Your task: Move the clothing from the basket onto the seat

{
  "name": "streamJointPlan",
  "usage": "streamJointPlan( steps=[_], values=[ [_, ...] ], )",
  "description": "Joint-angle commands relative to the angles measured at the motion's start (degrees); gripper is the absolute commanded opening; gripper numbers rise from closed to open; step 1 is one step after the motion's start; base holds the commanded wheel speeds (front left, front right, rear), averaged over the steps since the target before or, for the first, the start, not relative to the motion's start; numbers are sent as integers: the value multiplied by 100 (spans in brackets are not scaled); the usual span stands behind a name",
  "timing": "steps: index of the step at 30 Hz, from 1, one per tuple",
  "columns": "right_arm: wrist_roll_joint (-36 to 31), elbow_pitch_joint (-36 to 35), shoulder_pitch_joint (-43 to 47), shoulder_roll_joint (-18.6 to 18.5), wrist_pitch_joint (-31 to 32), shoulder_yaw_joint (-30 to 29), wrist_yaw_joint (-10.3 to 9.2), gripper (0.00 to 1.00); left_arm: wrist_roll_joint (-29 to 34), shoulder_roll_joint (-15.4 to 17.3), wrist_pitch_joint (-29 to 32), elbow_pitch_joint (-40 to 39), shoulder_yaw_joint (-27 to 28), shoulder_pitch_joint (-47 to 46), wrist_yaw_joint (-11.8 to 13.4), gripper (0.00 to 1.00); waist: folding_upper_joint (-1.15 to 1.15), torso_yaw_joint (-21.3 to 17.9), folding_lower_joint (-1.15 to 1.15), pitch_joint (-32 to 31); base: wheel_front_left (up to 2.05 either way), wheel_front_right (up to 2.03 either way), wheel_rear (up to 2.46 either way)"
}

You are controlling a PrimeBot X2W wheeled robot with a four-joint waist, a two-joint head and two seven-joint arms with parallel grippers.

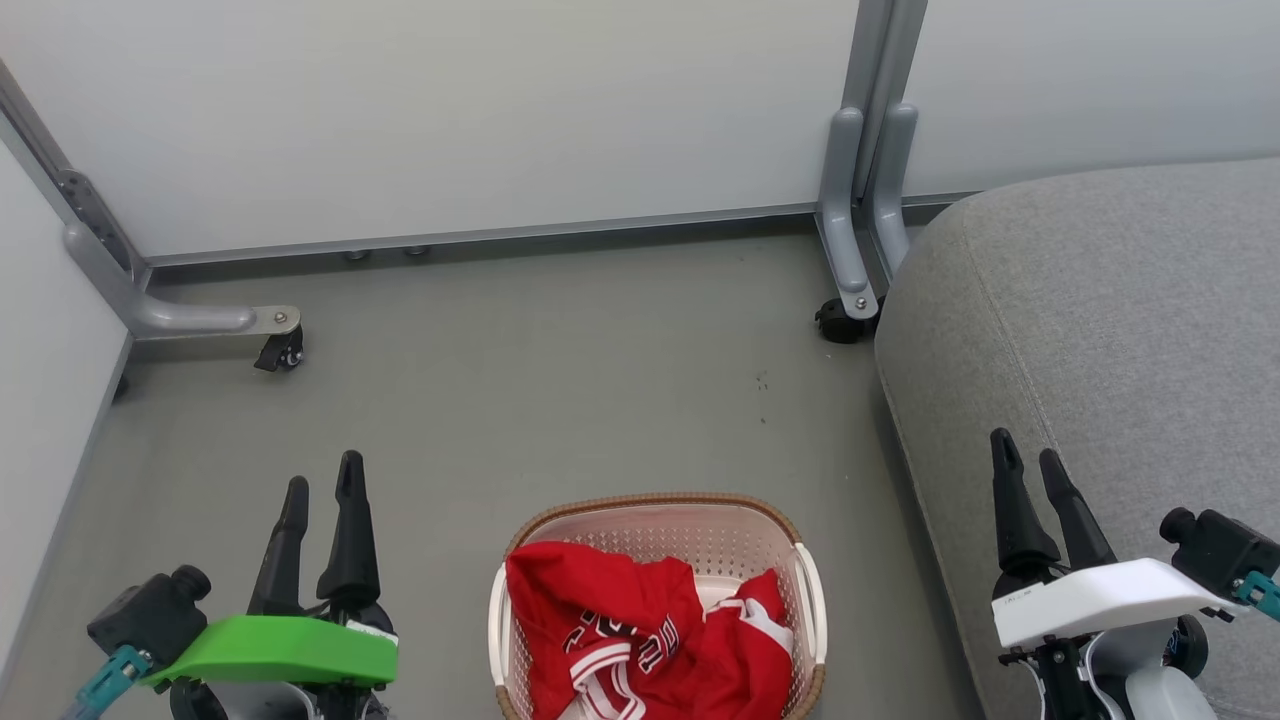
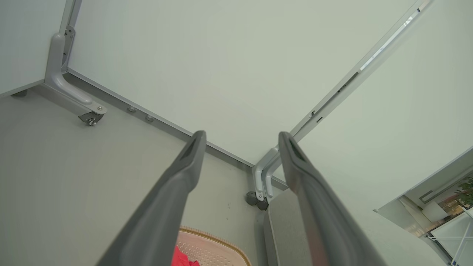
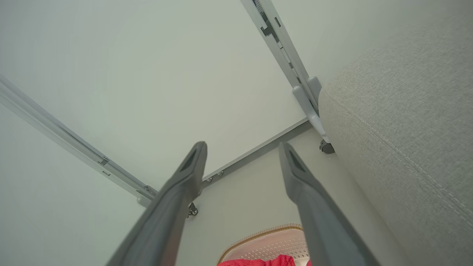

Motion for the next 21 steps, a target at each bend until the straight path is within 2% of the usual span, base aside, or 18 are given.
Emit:
streamJointPlan(
  steps=[1, 21],
  values=[
    [-180, -105, 29, -35, -60, 18, 3, 100, 156, 38, -55, -90, -30, 36, 31, 100, 0, 2, 0, -2, 0, 0, 0],
    [-1256, -294, 83, -45, -353, 41, 3, 100, 1160, 48, -347, -175, -207, 110, 83, 100, 0, 41, 0, -12, 0, 0, 0]
  ],
)
